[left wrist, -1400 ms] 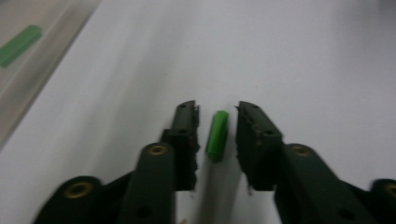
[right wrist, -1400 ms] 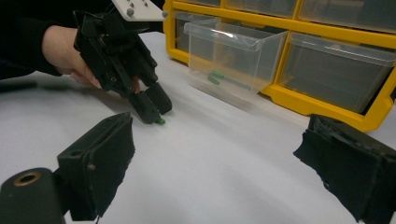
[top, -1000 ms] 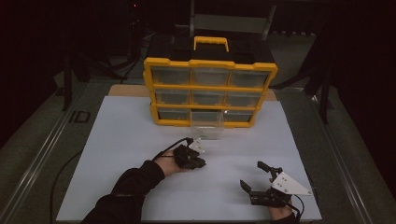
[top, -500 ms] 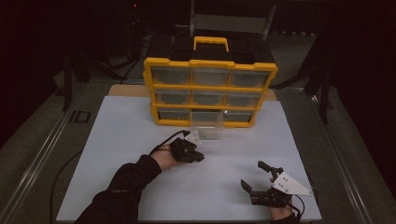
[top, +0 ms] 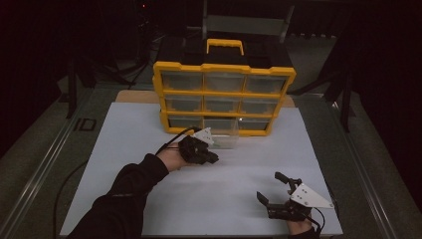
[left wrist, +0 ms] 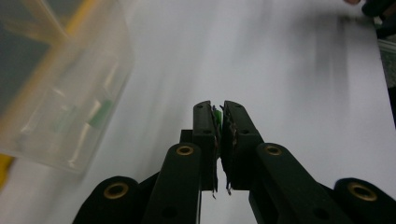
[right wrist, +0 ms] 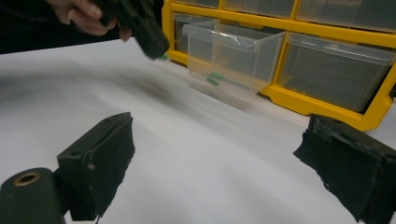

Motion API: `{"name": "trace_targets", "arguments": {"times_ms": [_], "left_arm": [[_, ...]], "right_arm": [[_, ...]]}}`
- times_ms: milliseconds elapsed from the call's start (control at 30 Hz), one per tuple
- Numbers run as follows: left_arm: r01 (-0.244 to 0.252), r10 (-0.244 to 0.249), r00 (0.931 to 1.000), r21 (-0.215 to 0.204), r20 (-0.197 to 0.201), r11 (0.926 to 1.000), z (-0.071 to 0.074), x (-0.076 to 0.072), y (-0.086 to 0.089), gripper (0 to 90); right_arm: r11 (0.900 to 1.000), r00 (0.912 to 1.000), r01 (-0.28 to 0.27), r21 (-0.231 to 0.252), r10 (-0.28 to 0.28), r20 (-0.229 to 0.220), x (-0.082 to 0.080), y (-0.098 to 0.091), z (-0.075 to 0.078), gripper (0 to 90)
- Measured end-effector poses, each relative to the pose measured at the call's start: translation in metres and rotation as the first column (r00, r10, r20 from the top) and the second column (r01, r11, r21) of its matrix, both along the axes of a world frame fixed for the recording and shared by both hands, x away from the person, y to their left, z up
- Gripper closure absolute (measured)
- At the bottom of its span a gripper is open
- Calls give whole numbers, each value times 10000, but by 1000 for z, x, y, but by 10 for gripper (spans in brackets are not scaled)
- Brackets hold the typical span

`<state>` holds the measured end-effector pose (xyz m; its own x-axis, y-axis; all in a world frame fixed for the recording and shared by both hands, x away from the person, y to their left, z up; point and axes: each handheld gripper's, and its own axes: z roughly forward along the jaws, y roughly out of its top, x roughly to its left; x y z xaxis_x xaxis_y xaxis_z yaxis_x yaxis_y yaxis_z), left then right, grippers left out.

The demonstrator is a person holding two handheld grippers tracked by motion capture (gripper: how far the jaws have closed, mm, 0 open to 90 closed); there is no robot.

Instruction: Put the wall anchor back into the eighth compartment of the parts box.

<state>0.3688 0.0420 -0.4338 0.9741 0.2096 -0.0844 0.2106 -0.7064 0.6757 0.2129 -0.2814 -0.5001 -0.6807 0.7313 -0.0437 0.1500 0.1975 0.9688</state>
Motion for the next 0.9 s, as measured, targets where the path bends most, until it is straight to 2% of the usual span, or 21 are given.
{"name": "trace_targets", "arguments": {"times_ms": [100, 133, 167, 233, 333, 633, 667, 867, 900], "left_arm": [[69, -68, 10000, -159, 40, 9999, 10, 4, 2, 847], [68, -65, 9999, -163, 160, 9998, 15, 4, 2, 847], [130, -128, 9999, -215, 82, 9997, 18, 5, 2, 847], [165, -159, 9995, -266, 259, 9995, 27, 7, 2, 847], [178, -160, 9994, -555, 315, 9983, 38, 12, 4, 847], [132, -71, 9977, -896, 680, 9959, 59, 23, 5, 847], [99, -37, 9981, -1026, 609, 9947, 62, 25, 5, 847], [-5, 120, 9967, -1413, 807, 9900, 78, 33, 8, 846], [-132, 274, 9961, -1650, 843, 9862, 83, 38, 10, 847]], "right_arm": [[10000, 10000, 18, 1, -18, -8, 0, 0, 0, 89], [10000, 10000, 21, -1, -21, 0, 0, 0, 0, 88], [10000, 10000, 41, 2, -41, 23, 0, 0, 0, 89], [10000, 10000, 68, 42, -68, 32, -1, 0, 1, 89], [10000, 10000, 65, 73, -65, 48, -1, 0, 1, 88], [9999, 9999, 86, 71, -87, 64, -1, -1, 1, 89], [9999, 9999, 95, 67, -95, 78, -1, -1, 1, 88], [9999, 9999, 88, 53, -89, 73, -1, -1, 1, 89], [10000, 9999, 79, 53, -79, 71, -1, -1, 1, 89]]}}
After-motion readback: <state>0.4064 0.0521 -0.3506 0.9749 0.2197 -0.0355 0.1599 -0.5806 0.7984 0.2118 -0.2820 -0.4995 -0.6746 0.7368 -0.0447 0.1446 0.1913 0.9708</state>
